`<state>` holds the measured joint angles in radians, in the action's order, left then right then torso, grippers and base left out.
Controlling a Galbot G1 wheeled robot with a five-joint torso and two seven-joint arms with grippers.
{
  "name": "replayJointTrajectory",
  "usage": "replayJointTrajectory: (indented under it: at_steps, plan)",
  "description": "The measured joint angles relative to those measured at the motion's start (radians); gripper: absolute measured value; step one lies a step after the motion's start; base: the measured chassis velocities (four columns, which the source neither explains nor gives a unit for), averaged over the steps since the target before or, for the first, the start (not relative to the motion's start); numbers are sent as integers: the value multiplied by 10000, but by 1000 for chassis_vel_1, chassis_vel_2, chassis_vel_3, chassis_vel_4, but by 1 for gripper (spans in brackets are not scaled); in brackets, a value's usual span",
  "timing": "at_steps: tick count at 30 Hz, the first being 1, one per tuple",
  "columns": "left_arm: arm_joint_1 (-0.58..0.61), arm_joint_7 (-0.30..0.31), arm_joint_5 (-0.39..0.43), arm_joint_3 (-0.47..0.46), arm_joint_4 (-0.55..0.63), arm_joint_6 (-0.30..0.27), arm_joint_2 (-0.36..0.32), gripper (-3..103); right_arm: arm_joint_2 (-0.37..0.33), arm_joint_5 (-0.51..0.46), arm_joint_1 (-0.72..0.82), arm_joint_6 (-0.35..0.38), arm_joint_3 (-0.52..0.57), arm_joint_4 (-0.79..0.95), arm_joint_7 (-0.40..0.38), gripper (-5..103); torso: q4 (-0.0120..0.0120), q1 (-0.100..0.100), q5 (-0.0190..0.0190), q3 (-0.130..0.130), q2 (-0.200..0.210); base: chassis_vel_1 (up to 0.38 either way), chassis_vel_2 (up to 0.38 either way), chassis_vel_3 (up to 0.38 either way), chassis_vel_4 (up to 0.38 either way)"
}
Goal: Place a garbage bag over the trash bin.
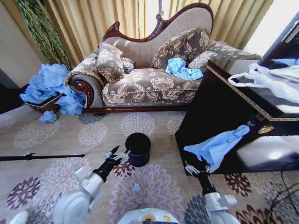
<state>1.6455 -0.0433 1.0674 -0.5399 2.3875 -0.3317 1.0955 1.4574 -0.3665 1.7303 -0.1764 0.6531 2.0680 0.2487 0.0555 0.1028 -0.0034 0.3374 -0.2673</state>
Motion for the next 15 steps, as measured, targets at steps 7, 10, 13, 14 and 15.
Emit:
replayJointTrajectory:
  at_steps: [7, 10, 13, 14, 15]
  plan:
    - [-959, 425, 2397, 836, 67, -211, -633, 100, -348, 18, -186, 89, -300, -341, -12, 100, 2, 0, -3, 1, 0, 0, 0, 0, 0]
    - [-2225, 981, 4503, 1168, 44, -486, -1072, 100, -554, 42, -325, 130, -501, -555, -36, 100, -4, 0, -1, 1, 0, 0, 0, 0, 0]
    - [-3208, 1372, 5714, 1588, -199, -579, -1419, 100, -663, 33, -426, 130, -559, -642, -109, 100, -1, 0, 0, 1, 0, 0, 0, 0, 0]
    - [-3590, 1466, 5987, 1769, -309, -584, -1531, 100, -719, 21, -470, 130, -572, -668, -133, 100, 0, 0, 0, 1, 0, 0, 0, 0, 0]
    - [-3590, 1466, 5987, 1769, -309, -584, -1531, 100, -719, 21, -470, 130, -572, -668, -133, 100, 0, 0, 0, 1, 0, 0, 0, 0, 0]
